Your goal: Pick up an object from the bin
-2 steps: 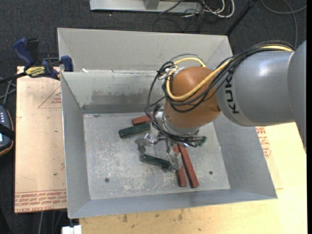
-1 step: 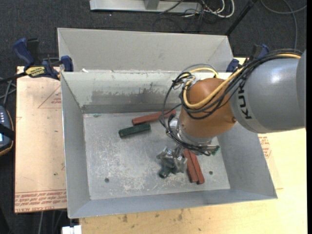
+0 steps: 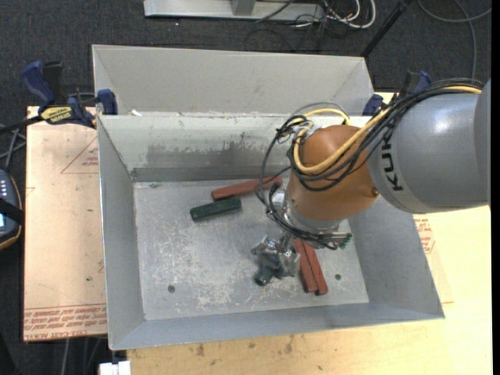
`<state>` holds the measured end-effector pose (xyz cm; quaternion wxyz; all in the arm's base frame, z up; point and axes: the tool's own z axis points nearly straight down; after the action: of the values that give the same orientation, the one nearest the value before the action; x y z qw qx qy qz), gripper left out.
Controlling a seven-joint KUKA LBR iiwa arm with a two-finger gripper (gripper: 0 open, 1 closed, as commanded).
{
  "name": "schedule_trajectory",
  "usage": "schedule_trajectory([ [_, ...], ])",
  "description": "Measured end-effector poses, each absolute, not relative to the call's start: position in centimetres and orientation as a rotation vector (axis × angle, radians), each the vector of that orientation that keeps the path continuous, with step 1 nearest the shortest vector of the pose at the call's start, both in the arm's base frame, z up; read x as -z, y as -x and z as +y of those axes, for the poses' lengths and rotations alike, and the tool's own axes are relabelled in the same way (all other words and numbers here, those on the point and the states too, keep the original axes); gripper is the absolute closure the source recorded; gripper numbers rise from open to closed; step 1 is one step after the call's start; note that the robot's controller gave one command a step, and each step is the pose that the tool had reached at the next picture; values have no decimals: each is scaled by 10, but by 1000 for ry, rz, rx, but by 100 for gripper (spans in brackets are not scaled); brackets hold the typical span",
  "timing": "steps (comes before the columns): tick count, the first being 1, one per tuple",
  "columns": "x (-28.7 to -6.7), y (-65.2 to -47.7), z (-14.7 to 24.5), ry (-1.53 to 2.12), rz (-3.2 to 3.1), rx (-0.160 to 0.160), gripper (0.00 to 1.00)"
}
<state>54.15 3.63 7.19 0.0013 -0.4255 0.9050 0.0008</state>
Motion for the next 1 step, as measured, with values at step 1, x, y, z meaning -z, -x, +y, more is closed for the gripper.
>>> schedule_trajectory([
  [1,-78,-539,36,1339,2845,-6,100],
])
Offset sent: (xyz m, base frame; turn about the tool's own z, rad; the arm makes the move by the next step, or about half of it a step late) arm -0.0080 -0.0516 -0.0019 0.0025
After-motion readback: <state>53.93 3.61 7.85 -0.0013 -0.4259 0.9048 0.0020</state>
